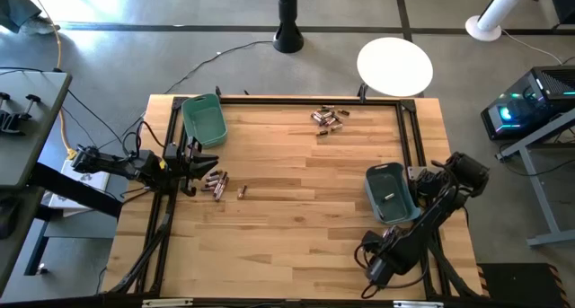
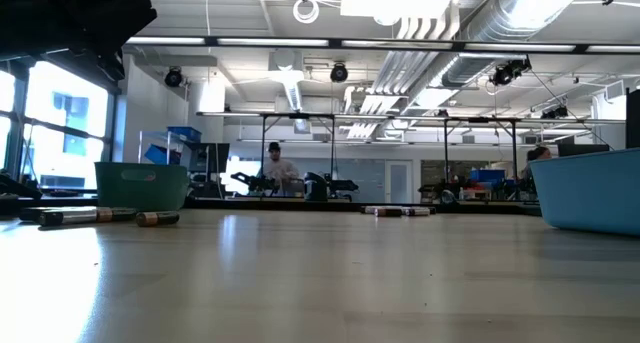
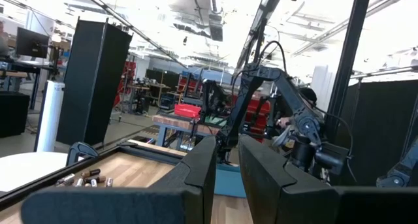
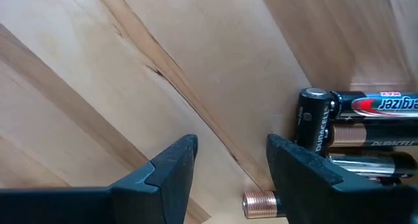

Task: Sort batteries
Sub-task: Put the black battery into the green bin

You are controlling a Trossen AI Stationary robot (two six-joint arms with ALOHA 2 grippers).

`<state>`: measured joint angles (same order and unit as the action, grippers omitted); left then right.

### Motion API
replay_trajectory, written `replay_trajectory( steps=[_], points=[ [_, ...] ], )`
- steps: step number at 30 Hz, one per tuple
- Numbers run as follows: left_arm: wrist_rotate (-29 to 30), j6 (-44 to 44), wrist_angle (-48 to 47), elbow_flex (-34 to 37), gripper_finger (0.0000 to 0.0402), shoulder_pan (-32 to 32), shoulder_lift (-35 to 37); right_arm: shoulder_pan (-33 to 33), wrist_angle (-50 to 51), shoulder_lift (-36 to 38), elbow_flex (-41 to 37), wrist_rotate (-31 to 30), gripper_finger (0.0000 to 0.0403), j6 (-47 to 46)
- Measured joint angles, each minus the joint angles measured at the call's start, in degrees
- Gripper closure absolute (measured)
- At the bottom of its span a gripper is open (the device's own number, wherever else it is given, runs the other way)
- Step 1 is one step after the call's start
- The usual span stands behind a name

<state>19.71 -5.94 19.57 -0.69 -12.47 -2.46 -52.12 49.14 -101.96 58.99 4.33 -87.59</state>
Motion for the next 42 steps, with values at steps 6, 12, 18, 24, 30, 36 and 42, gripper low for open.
replay_trajectory(
  steps=[6, 12, 18, 24, 30, 36, 42],
  points=[
    [0.0, -0.02, 0.07, 0.0, 0.0344, -0.01, -0.01, 0.0, 11.31, -0.06, 4.6, -0.84, 0.0215, -1.55],
    [-0.03, -0.02, 0.04, 0.0, 0.0344, 0.0, 0.0, 0.0, 14.52, -0.06, 4.8, -0.52, 0.0215, -2.14],
    [-0.05, -0.02, 0.02, 0.0, 0.0344, 0.0, 0.0, -0.13, 12.14, -0.02, 2.58, -0.6, 0.0215, -1.89],
    [-0.06, -0.04, -0.05, 0.0, 0.0344, -0.02, -0.02, -0.15, 6.63, 0.22, -1.5, 0.16, 0.0215, -1.3],
    [-0.07, -0.22, -0.04, 0.0, 0.0344, -0.02, -0.02, 0.6, 4.31, 0.33, -1.65, 0.25, 0.0215, 0.61],
    [-0.07, -1.0, -0.02, 0.0, 0.0344, -0.01, 0.0, 1.86, 1.55, 0.44, -1.69, 0.84, 0.0245, 0.91],
    [-0.07, -0.98, -0.02, 0.0, 0.0344, -0.01, 0.0, 3.64, -1.26, 0.44, -1.69, 1.04, 0.0334, 3.62]
  ],
)
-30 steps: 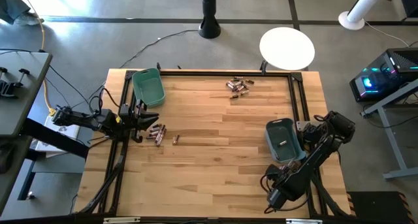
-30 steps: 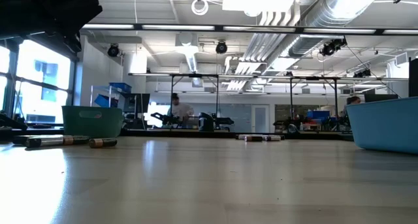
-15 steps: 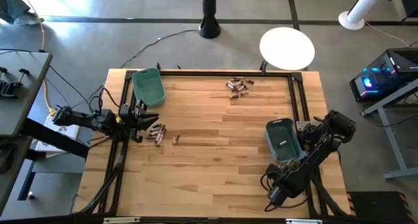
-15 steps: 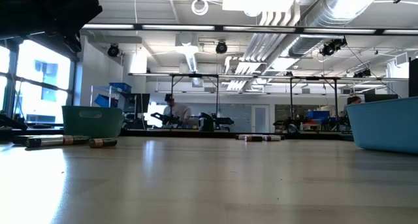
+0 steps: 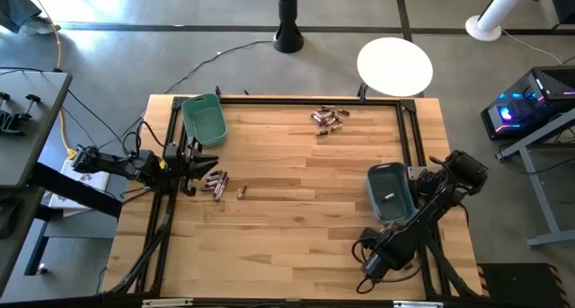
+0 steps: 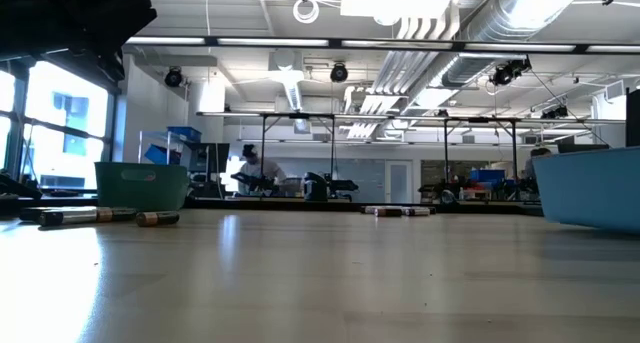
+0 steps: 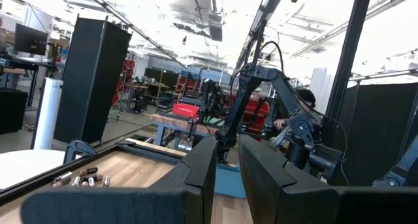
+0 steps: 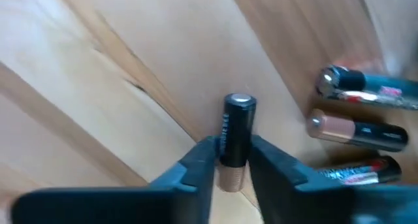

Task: Sort batteries
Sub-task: Put the black battery into the green bin

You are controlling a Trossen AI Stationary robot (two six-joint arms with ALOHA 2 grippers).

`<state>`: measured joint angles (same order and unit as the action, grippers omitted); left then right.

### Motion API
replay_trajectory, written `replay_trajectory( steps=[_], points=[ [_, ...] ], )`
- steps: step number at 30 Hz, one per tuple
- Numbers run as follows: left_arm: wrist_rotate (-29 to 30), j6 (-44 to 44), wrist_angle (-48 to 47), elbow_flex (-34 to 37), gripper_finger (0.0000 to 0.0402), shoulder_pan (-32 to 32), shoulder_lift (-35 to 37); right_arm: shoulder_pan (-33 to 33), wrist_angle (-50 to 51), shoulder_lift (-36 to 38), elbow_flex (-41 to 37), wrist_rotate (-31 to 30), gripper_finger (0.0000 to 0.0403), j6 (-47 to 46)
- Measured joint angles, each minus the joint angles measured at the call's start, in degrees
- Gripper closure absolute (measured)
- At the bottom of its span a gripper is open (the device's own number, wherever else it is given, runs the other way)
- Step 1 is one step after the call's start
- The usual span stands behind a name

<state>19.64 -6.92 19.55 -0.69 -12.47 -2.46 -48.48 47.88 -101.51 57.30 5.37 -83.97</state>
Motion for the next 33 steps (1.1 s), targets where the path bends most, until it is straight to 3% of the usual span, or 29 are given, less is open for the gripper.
replay_trajectory(
  steps=[4, 12, 23, 26, 30, 33],
  points=[
    [0.0, 0.0, -0.25, 0.0, 0.0344, 0.0, -0.02, 1.21, -1.79, 0.13, 0.02, -2.41, 0.0384, 2.39],
    [0.0, 0.0, -0.34, 0.0, 0.0344, -0.01, 0.0, 5.75, -7.08, -0.28, 2.76, -21.49, 0.038, 12.48],
    [0.02, -0.5, -0.05, 0.0, 0.0344, -0.01, 0.0, 8.73, -0.68, -0.26, 8.28, -22.96, 0.0383, 22.75],
    [-0.01, 2.22, 0.22, 0.0, 0.0344, 0.0, 0.0, 8.76, 1.99, -0.15, 12.12, -30.84, 0.0383, 28.06],
    [-0.58, 5.51, 1.82, 0.0, 0.0344, 0.01, -0.27, 9.82, -1.35, 2.05, 12.66, -47.72, 0.0383, 38.46],
    [-3.66, 7.11, 5.3, -0.06, 0.0344, -0.01, -0.98, 13.19, -9.39, 5.54, 8.9, -50.78, 0.0383, 46.87]
  ],
)
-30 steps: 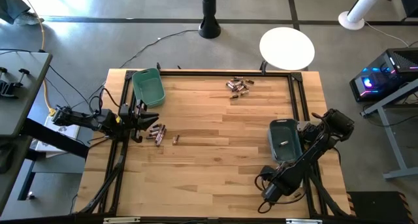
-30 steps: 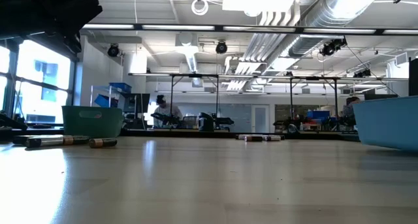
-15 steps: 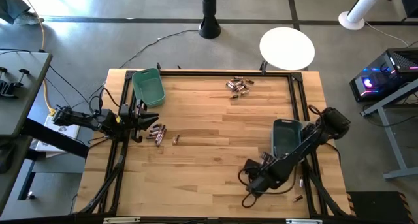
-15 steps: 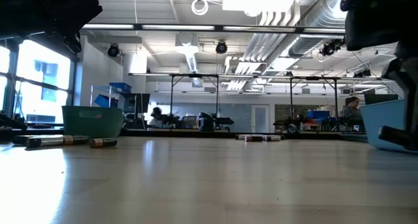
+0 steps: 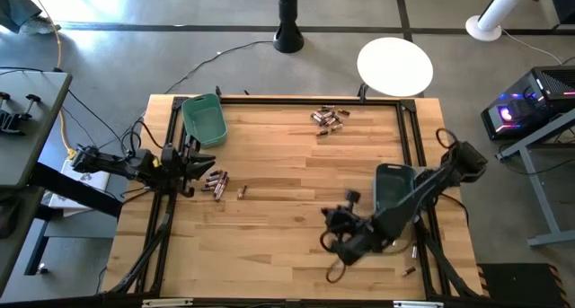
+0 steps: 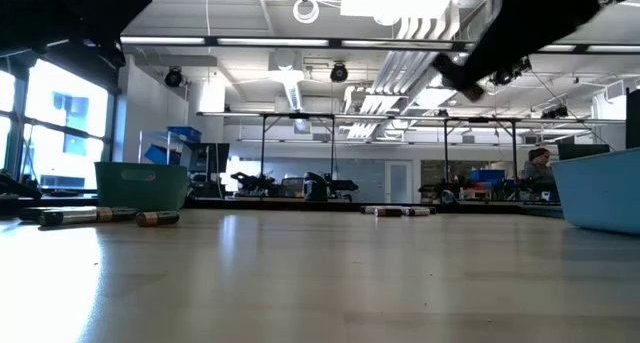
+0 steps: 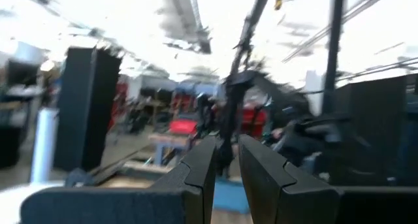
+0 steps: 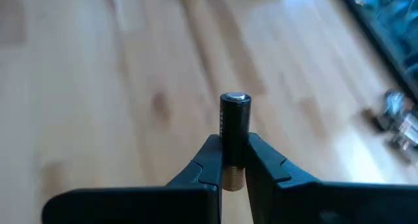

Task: Sort batteries
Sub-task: Put the black battery into the green bin

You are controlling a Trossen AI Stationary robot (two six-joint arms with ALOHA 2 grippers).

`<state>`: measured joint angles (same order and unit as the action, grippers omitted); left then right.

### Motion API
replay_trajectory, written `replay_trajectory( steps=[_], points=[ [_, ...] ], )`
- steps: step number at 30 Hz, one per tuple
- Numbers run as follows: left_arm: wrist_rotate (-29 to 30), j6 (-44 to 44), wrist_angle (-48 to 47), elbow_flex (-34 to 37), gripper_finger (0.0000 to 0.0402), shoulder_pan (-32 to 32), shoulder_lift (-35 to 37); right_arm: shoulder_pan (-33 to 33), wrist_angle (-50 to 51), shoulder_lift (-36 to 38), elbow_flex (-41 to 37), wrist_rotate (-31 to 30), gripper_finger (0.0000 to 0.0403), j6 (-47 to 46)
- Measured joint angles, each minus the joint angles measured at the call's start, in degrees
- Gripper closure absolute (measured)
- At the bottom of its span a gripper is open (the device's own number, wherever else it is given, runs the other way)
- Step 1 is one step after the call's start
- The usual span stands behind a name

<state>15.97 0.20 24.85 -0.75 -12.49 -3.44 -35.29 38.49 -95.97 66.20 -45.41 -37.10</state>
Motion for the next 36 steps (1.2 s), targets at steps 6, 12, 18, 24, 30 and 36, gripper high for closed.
replay_trajectory(
  steps=[6, 12, 18, 24, 30, 36],
  points=[
    [-3.5, 1.49, 3.94, 0.0, 0.0344, 0.0, -3.8, 10.34, -41.43, 5.96, -15.45, 9.51, 0.0382, 24.28],
    [-4.06, -1.48, 8.07, 0.02, 0.0344, -0.12, -12.1, 22.38, -88.17, 3.29, -27.56, 30.61, 0.0382, 36.1],
    [-2.66, -4.01, 21.68, 0.0, 0.0344, -0.84, -26.76, 26.72, -92.48, -0.73, -25.74, 36.9, 0.0382, 36.28],
    [1.17, -8.54, 27.11, -3.93, 0.0344, -0.08, -42.33, 26.2, -88.22, -2.4, -22.14, 38.54, 0.0382, 38.52],
    [-3.95, -6.89, 28.36, -11.97, 0.0316, 0.76, -55.33, 24.95, -87.17, -2.4, -20.32, 38.56, 0.0382, 38.66],
    [-8.85, -3.09, 28.43, -20.68, 0.0234, 0.89, -65.48, 24.35, -87.18, -2.35, -20.31, 38.54, 0.0382, 38.64]
  ],
)
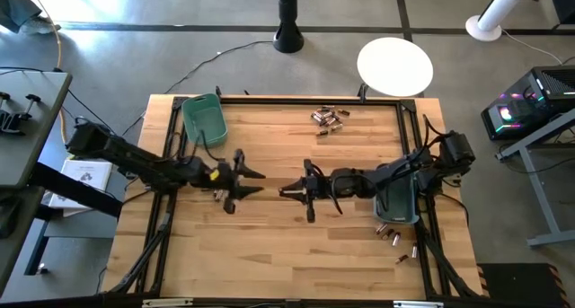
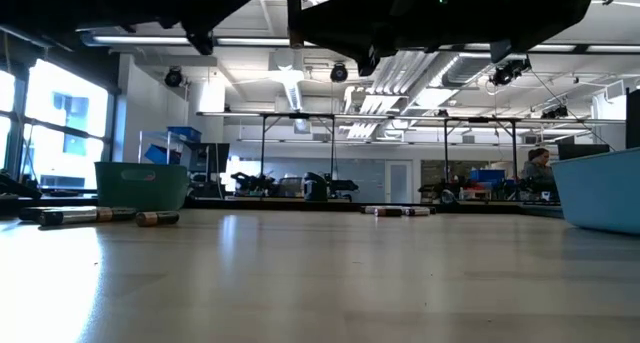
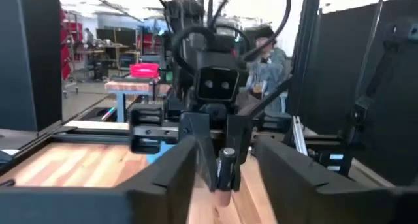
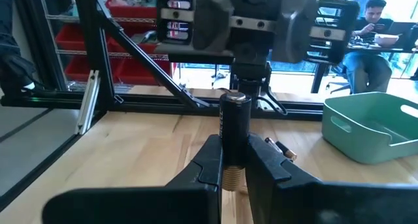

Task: Sort batteries
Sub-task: Put the black battery into the green bin

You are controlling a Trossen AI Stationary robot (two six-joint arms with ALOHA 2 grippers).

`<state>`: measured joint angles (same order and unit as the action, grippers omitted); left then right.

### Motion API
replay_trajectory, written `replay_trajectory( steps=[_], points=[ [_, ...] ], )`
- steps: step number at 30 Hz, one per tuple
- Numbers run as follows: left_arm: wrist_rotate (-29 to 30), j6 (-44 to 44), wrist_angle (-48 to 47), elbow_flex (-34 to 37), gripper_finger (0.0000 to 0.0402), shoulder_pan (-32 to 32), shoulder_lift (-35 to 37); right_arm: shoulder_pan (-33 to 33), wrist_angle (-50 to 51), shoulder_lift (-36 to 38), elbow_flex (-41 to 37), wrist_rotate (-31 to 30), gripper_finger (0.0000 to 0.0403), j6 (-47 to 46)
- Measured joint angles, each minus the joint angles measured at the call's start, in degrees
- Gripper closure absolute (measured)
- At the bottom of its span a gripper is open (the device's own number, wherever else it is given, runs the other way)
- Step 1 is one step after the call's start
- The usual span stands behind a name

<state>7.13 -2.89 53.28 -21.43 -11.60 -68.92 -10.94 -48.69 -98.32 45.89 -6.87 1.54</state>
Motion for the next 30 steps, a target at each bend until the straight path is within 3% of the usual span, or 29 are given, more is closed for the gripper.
replay_trajectory(
  steps=[7, 16, 22, 30],
  points=[
    [-1.2, 0.17, -0.33, -5.91, 0.0163, 0.0, -8.83, -0.09, -0.26, 0.0, 0.0, 0.0, 0.0382, 0.25],
    [-1.37, 0.1, -0.93, -8.07, 0.0159, 0.0, -13.76, -0.09, -0.44, 0.0, 0.0, -0.02, 0.0382, 1.09],
    [-0.54, -0.95, -1.05, -10.2, 0.0183, 0.0, -16.23, -0.09, -0.36, 0.0, 0.0, -0.84, 0.0382, 1.51],
    [-0.43, -0.98, -2.62, -10.99, 0.026, 0.0, -16.7, -0.13, 0.0, 0.0, 0.0, -0.9, 0.0382, 1.51]
  ],
)
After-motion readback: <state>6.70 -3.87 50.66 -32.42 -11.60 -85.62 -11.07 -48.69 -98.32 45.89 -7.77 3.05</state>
